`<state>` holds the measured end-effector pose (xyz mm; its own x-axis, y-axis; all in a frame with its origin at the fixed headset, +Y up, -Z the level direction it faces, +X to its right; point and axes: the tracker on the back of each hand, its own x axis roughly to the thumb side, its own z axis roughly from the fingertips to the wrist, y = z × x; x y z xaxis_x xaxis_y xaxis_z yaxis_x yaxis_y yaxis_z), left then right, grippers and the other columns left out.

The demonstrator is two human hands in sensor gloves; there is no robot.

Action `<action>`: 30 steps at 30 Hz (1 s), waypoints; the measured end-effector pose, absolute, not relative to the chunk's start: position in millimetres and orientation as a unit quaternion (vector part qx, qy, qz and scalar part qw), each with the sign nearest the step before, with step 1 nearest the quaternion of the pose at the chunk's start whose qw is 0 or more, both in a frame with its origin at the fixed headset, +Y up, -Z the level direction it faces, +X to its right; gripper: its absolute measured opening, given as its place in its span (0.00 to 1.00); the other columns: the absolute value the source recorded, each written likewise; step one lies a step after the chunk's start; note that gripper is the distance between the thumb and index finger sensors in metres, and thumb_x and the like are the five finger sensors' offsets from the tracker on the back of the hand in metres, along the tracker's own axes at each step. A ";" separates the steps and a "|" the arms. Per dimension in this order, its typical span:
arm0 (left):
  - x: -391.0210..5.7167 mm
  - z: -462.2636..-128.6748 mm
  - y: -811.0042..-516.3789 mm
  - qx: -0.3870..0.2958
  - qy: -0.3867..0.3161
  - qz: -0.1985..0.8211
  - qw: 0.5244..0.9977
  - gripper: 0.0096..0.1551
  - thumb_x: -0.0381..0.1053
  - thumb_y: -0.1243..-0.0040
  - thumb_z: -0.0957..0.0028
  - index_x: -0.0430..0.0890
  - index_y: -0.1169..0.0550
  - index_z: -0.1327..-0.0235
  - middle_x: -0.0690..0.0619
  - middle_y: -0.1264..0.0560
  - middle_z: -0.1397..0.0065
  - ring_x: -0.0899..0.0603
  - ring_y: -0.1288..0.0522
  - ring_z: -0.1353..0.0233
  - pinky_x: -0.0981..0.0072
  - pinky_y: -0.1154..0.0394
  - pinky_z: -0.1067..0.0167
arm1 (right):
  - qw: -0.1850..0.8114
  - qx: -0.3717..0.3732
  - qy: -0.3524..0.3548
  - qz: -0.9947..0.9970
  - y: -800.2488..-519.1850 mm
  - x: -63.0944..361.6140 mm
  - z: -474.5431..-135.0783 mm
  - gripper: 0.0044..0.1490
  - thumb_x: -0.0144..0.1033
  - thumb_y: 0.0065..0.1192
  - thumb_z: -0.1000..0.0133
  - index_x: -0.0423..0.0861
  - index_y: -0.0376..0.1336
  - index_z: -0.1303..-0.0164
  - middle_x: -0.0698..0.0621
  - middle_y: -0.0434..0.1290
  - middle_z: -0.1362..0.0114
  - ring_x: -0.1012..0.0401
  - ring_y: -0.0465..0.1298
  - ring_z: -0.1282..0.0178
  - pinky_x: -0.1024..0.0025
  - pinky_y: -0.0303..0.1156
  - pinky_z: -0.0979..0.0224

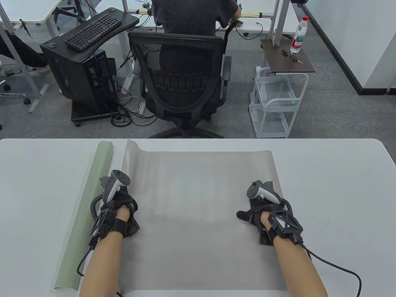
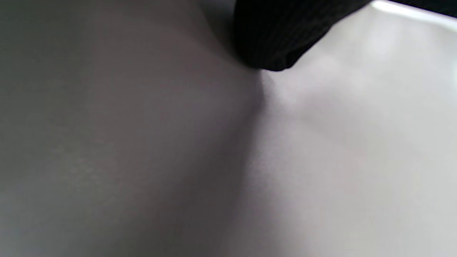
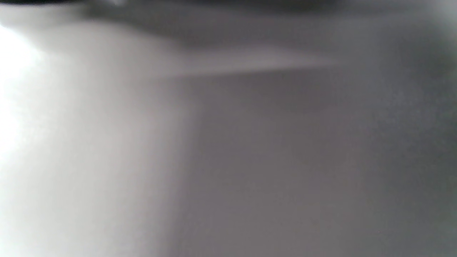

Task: Unroll desk mats and stack together

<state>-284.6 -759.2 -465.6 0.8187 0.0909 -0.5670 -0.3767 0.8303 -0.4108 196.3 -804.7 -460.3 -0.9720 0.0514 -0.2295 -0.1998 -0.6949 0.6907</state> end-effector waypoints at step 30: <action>-303.5 -409.6 -771.3 -0.265 0.225 0.019 0.938 0.39 0.58 0.38 0.57 0.66 0.42 0.33 0.41 0.44 0.23 0.42 0.24 0.39 0.55 0.23 0.44 | 0.068 -0.096 0.381 0.917 -805.9 197.0 -459.6 0.63 0.73 0.41 0.60 0.60 0.12 0.39 0.51 0.07 0.30 0.45 0.13 0.29 0.34 0.23 0.29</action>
